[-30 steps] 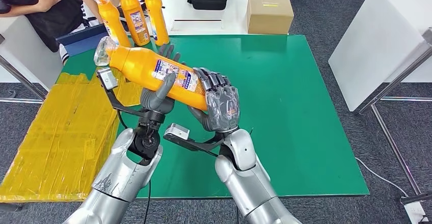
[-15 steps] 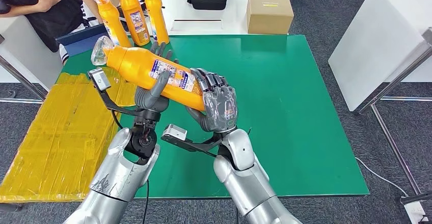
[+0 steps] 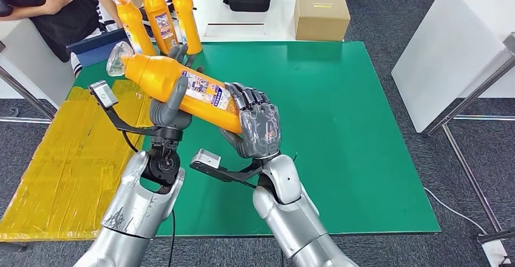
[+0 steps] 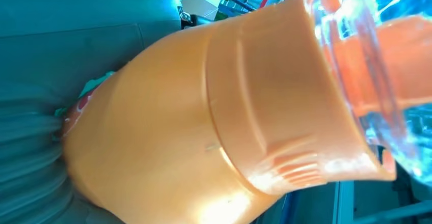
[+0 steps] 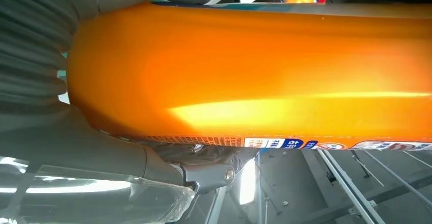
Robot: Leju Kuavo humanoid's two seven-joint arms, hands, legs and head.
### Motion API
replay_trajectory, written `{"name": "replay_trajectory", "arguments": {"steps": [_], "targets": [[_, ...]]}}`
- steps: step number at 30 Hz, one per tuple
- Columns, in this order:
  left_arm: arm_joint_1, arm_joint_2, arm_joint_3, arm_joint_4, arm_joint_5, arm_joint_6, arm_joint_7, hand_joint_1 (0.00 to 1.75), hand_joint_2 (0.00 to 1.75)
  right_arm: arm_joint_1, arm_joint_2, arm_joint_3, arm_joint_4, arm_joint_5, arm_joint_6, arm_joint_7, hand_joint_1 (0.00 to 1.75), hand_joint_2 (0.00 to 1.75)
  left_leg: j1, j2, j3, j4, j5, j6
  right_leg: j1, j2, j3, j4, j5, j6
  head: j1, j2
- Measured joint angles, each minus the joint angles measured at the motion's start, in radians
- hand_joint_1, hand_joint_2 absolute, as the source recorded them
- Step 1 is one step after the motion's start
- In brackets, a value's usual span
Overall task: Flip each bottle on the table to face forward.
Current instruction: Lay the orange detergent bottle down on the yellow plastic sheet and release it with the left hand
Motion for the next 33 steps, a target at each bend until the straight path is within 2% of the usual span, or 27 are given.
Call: {"name": "replay_trajectory", "arguments": {"steps": [26,27,30,31,33], "targets": [[0.013,-0.004,0.020,-0.029,-0.005,0.011,-0.009,1.75,1.75,-0.005,0.006,0.015,0.010,-0.020,0.000,-0.009,1.74,1.75,0.000,0.000,0.000,0.000,0.000,0.000,0.000,0.000,0.000,0.000,0.000,0.000,0.000,0.000],[0.013,-0.004,0.020,-0.030,-0.005,0.011,-0.009,1.75,1.75,-0.005,0.006,0.015,0.010,-0.022,0.000,-0.010,1.36,1.75,0.000,0.000,0.000,0.000,0.000,0.000,0.000,0.000,0.000,0.000,0.000,0.000,0.000,0.000],[0.013,-0.004,0.021,-0.032,-0.005,0.012,-0.009,1.75,1.75,-0.004,0.006,0.014,0.010,-0.035,0.000,-0.022,0.06,1.75,0.000,0.000,0.000,0.000,0.000,0.000,0.000,0.000,0.000,0.000,0.000,0.000,0.000,0.000],[0.012,-0.004,0.022,-0.033,-0.005,0.012,-0.009,1.75,1.75,-0.002,0.006,0.013,0.010,-0.045,0.000,-0.033,0.00,1.75,0.000,0.000,0.000,0.000,0.000,0.000,0.000,0.000,0.000,0.000,0.000,0.000,0.000,0.000],[0.006,-0.004,0.025,-0.037,-0.013,0.017,-0.013,1.75,1.75,0.009,0.005,0.011,0.011,-0.077,0.000,-0.064,0.00,1.75,0.000,0.000,0.000,0.000,0.000,0.000,0.000,0.000,0.000,0.000,0.000,0.000,0.000,0.000]]}}
